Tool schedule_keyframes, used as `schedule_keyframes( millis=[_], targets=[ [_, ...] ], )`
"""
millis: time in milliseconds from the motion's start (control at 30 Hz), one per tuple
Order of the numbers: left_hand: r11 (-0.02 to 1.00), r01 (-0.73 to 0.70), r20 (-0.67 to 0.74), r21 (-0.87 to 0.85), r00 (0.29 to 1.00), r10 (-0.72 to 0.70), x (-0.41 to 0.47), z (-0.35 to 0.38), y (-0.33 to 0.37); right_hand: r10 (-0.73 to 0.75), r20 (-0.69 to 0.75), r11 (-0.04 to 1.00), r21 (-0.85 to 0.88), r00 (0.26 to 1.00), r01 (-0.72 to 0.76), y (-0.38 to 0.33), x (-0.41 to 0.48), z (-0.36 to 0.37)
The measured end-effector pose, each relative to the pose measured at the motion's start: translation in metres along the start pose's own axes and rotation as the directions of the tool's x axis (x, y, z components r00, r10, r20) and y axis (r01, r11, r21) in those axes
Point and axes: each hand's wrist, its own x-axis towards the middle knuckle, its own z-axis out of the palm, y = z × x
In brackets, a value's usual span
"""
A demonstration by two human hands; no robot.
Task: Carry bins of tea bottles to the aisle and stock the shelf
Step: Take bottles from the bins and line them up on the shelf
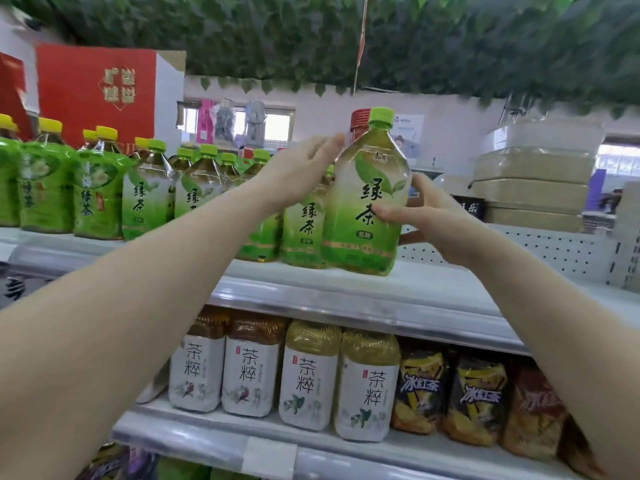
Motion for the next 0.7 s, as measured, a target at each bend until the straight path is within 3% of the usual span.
schedule_keyframes(
  millis=[100, 167, 367, 467, 500, 567, 633, 700],
  targets=[
    [0.941, -0.035, 0.019, 0.336, 0.999, 0.03, 0.008, 0.01, -0.036, 0.037, -0.071, 0.995, -0.092, 0.997, -0.044, 0.009, 0.011, -0.009],
    [0.89, -0.052, 0.056, 0.452, 0.998, 0.029, 0.007, 0.025, -0.057, 0.083, -0.099, 0.988, -0.12, 0.992, -0.095, 0.022, 0.016, -0.008],
    [0.818, -0.061, 0.043, 0.572, 0.998, 0.044, 0.002, 0.054, -0.085, 0.175, -0.074, 0.979, -0.091, 0.982, -0.182, 0.054, 0.025, -0.002],
    [0.803, -0.058, 0.014, 0.593, 0.998, 0.062, 0.001, 0.059, -0.084, 0.146, -0.084, 0.965, -0.206, 0.986, -0.161, 0.053, 0.024, -0.004],
    [0.799, -0.057, 0.008, 0.598, 0.998, 0.065, 0.001, 0.06, -0.083, 0.091, -0.129, 0.934, -0.332, 0.987, -0.13, 0.051, 0.022, -0.003],
    [0.789, -0.055, -0.002, 0.612, 0.997, 0.071, 0.001, 0.06, -0.082, -0.127, -0.167, 0.762, -0.648, 0.978, -0.012, 0.046, 0.02, 0.003],
    [0.788, -0.054, 0.007, 0.613, 0.998, 0.063, 0.003, 0.061, -0.081, -0.339, -0.06, 0.545, -0.826, 0.939, 0.144, 0.043, 0.017, 0.015],
    [0.795, -0.049, 0.03, 0.604, 0.999, 0.039, 0.004, 0.061, -0.081, -0.369, 0.041, 0.397, -0.896, 0.928, 0.198, 0.045, 0.017, 0.023]
  ],
)
